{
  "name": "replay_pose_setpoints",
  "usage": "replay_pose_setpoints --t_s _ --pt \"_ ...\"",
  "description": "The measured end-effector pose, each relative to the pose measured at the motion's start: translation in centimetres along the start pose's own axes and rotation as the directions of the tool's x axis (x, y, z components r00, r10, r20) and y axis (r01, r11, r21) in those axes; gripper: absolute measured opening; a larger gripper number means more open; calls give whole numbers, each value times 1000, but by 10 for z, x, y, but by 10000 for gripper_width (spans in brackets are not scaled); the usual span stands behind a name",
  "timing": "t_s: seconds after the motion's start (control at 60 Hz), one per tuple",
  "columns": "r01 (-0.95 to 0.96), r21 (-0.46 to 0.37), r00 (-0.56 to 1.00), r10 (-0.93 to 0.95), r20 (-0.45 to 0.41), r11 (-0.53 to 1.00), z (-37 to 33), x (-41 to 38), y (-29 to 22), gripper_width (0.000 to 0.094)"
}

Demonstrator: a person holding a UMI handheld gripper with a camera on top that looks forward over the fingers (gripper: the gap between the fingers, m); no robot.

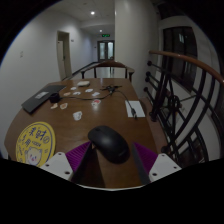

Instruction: Arrange mouse

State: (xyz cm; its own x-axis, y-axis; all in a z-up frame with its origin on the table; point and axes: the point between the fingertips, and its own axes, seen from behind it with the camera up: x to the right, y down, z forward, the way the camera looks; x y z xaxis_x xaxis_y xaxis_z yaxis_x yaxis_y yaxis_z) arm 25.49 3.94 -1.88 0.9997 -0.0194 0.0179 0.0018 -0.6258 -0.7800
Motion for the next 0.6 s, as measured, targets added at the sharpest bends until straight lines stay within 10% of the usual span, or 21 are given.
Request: replay_pose_setpoints --t_s 0.233,0.6 --pt "-26 -15 999 26 -19 1000 39 23 -30 501" --pt "-118 75 990 123 -64 990 0 16 -62 329"
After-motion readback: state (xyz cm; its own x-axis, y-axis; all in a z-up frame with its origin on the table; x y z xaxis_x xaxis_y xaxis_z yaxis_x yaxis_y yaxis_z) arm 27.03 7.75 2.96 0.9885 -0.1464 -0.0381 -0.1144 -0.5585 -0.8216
